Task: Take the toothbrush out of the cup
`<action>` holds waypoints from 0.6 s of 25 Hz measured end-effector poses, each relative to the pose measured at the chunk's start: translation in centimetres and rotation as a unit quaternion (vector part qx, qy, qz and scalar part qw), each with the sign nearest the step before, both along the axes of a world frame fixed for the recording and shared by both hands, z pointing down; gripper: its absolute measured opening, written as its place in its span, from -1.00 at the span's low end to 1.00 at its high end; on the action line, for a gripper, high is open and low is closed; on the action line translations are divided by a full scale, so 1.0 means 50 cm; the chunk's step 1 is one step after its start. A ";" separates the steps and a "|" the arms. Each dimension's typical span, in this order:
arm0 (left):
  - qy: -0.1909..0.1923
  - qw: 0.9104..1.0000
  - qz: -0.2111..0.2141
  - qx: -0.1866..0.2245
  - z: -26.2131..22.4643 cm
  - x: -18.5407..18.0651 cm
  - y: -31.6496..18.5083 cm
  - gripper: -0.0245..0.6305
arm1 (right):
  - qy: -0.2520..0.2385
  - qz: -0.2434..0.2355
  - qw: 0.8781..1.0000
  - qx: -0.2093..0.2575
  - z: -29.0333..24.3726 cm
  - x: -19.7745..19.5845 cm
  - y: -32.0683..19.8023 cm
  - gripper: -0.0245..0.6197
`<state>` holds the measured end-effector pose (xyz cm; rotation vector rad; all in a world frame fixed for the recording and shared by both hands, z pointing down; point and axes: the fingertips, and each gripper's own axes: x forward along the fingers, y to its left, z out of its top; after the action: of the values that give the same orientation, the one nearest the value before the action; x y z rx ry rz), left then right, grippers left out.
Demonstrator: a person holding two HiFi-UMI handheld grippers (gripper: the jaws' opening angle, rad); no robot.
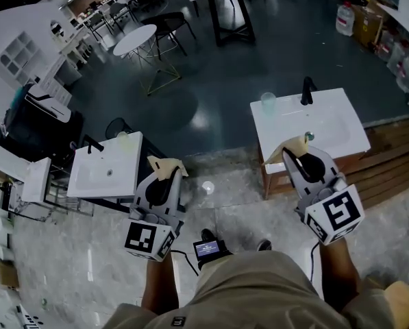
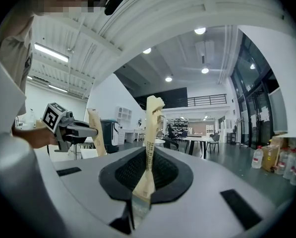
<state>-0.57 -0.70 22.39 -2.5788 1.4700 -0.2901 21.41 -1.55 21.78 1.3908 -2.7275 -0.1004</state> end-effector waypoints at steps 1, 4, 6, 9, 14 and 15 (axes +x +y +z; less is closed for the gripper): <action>-0.001 1.000 0.002 0.000 0.000 0.001 -0.001 -0.83 | -0.001 0.001 1.000 -0.001 0.001 -0.001 0.001 -0.85; -0.002 1.000 0.007 -0.001 0.007 0.000 -0.006 -0.83 | -0.002 0.004 1.000 -0.003 0.007 -0.002 0.002 -0.85; -0.004 1.000 0.009 -0.003 0.012 0.005 -0.012 -0.83 | -0.002 0.006 1.000 -0.004 0.011 0.001 -0.002 -0.85; -0.005 1.000 0.009 -0.005 0.018 0.006 -0.023 -0.83 | -0.001 0.008 1.000 -0.006 0.016 0.004 -0.015 -0.85; 0.010 1.000 0.009 -0.006 0.018 -0.001 -0.040 -0.83 | -0.001 0.007 1.000 -0.012 0.013 -0.001 -0.026 -0.85; 0.011 1.000 0.011 -0.004 0.017 0.002 -0.042 -0.83 | 0.002 0.008 1.000 -0.010 0.012 -0.002 -0.028 -0.85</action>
<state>-0.48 -2.79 23.24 -2.6116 1.4494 -0.2663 21.33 -2.94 22.40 1.4045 -2.7065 -0.0752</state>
